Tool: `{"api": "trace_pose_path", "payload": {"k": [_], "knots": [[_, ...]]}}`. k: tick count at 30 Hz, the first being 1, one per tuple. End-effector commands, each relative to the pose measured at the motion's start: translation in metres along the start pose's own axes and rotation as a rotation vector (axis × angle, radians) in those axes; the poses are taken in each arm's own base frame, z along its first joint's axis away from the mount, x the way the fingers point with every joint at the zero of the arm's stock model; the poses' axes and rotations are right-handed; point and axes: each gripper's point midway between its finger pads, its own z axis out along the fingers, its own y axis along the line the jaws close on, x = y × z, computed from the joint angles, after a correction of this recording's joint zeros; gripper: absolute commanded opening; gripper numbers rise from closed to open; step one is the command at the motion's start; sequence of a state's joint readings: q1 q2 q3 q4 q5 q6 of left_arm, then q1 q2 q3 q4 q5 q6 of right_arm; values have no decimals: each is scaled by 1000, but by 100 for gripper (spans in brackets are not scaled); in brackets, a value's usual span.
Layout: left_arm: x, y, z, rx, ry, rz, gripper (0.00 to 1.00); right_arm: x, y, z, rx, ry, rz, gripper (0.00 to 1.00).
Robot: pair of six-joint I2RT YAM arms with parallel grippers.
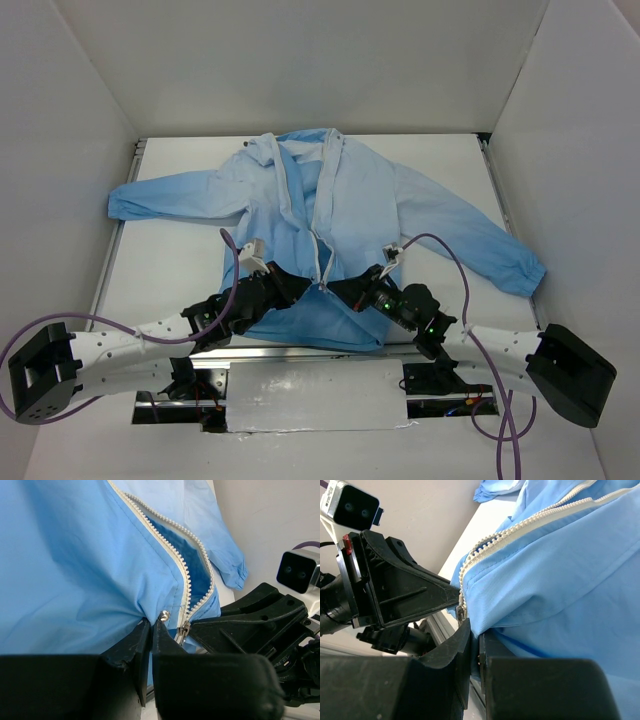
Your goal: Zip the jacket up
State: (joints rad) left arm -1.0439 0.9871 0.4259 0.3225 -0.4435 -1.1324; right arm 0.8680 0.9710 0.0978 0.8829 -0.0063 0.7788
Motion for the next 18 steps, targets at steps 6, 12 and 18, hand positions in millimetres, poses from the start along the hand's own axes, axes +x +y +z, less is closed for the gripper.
{"api": "trace_pose_path", "payload": {"k": [6, 12, 18], "knots": [[-6, -37, -4, 119, 11, -64, 0, -31, 22, 13, -47, -100, -52, 0], [-10, -33, -6, 95, -10, -47, 0, -34, 20, 13, -22, -110, -39, 0], [-11, -25, -1, 23, -23, -19, 0, -32, 18, 11, -1, -94, -40, 0]]}}
